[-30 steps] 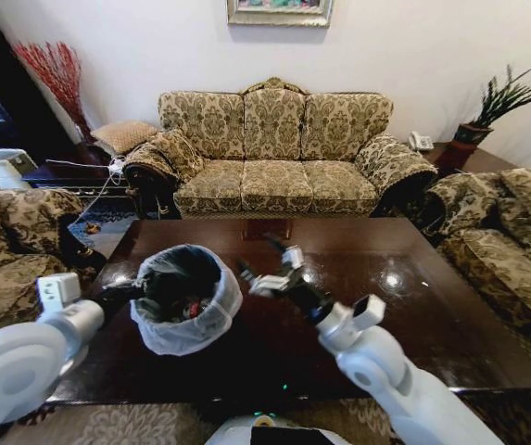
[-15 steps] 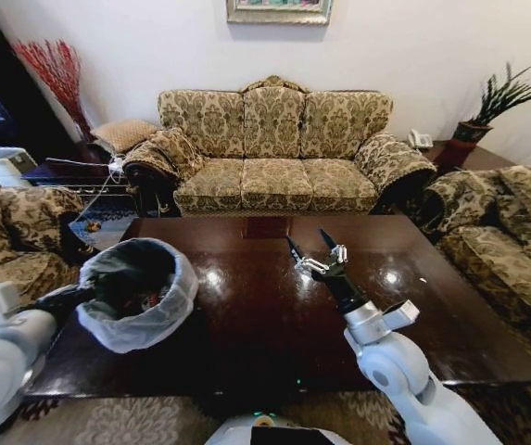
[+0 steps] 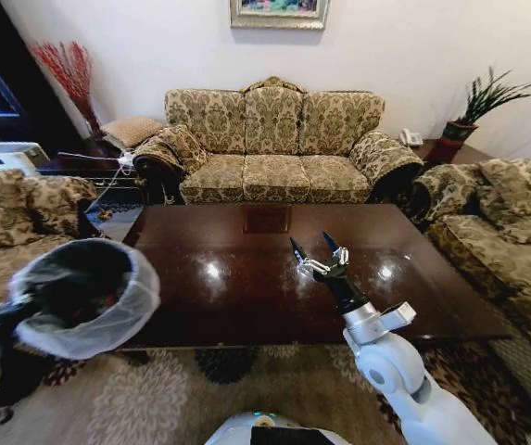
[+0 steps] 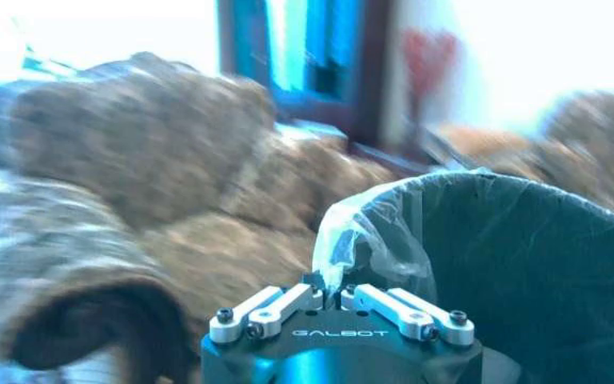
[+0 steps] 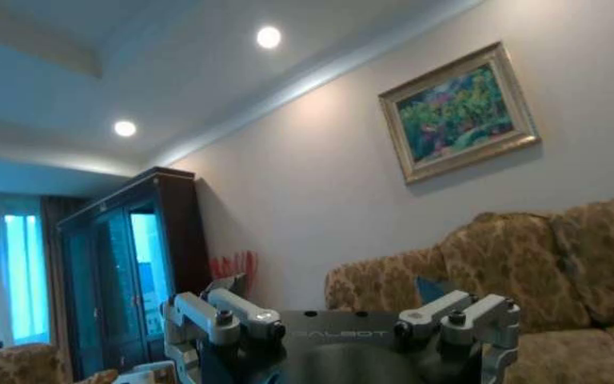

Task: Move to the front of the table and place the trash on the table into the trash bin.

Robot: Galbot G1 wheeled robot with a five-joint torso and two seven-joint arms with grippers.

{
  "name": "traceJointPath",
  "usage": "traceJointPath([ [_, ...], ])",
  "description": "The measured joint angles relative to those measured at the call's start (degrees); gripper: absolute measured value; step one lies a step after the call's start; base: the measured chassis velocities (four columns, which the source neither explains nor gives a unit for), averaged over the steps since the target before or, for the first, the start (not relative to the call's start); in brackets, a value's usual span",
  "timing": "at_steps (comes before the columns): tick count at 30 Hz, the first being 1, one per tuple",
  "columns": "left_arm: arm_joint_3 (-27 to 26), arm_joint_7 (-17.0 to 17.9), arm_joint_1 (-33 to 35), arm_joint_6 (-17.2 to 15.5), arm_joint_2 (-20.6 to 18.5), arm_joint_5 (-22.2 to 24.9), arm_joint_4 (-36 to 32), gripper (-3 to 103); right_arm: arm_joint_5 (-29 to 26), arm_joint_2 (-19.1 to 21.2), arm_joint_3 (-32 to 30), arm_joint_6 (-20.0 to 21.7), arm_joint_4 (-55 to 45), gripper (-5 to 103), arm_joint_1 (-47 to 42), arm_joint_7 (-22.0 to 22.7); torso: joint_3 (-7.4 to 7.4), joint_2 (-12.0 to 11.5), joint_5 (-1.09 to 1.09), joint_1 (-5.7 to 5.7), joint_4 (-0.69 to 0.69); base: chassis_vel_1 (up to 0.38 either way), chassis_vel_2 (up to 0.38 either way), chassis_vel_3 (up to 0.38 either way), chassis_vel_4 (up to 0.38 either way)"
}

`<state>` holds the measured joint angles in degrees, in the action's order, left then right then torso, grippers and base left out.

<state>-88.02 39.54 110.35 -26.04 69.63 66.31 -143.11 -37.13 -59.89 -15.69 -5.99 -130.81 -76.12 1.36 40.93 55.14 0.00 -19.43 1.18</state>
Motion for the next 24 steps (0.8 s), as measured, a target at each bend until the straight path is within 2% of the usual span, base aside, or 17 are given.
traceJointPath([
  [4,-1.5,-0.2,-1.0,3.1,6.6,-1.5,1.3,3,0.5,-1.6,-0.5,0.5,0.5,100,-0.7,0.3,0.08,-0.1,0.01,-0.12,-0.01,0.005,-0.005,-0.009,0.019],
  [8,-1.4,-0.4,-0.6,4.0,8.5,-0.4,2.0,3,0.8,-1.6,-0.4,1.0,0.9,100,-0.6,0.3,0.09,-0.1,-0.01,-0.16,-0.02,-0.043,0.021,0.048,-0.042],
  [17,1.6,0.1,-1.8,3.7,8.2,0.2,2.1,3,0.6,-1.4,-1.0,1.1,1.5,100,-0.7,0.4,0.04,-0.1,-0.03,-0.05,-0.02,-0.036,-0.054,0.039,0.043],
  [24,2.9,1.6,-2.9,4.0,8.7,0.3,3.2,3,0.5,-1.3,-1.3,0.6,2.4,100,-1.1,0.3,0.05,-0.1,0.03,-0.07,-0.03,-0.171,-0.183,0.202,0.178],
])
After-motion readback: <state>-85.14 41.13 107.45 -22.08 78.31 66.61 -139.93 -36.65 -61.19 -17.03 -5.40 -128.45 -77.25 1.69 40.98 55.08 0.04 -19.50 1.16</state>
